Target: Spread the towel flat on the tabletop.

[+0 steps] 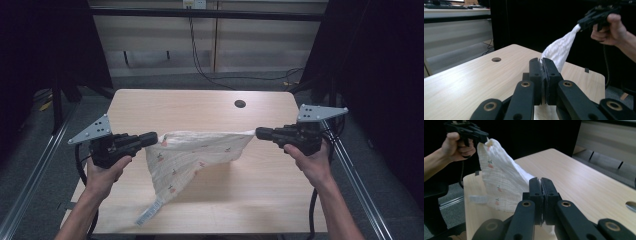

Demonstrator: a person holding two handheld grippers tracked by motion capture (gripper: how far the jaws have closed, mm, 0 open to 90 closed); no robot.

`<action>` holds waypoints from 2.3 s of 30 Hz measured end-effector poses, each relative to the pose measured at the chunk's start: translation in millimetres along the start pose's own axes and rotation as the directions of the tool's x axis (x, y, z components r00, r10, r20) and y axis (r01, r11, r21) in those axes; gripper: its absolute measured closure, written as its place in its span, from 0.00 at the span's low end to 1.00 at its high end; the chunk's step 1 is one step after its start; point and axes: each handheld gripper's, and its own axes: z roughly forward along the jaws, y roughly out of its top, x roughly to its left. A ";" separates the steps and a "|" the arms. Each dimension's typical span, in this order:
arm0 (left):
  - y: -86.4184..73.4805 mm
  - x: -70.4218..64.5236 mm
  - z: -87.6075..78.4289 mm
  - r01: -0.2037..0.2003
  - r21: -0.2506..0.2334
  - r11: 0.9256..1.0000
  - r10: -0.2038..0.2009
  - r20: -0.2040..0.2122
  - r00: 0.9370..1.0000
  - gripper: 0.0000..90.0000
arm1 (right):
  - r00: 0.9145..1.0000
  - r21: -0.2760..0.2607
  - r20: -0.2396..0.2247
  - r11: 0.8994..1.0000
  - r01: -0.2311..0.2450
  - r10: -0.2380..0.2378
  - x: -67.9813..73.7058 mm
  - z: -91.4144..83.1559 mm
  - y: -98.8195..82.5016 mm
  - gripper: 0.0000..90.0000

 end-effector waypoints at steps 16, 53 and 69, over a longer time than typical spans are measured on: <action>6.2 -22.3 -5.6 0.008 -0.034 0.999 -0.005 0.067 0.998 0.97 | 0.997 -0.026 -0.021 0.996 0.080 -0.080 41.5 -44.8 15.0 0.98; -75.1 45.9 73.4 0.159 0.180 0.971 -0.147 -0.079 0.986 0.97 | 0.989 0.117 0.040 0.983 -0.143 0.139 -44.8 39.7 -60.6 0.97; -90.7 79.1 105.7 0.220 0.216 0.951 -0.202 -0.103 0.974 0.96 | 0.976 0.140 0.095 0.968 -0.206 0.194 -71.6 59.2 -80.4 0.97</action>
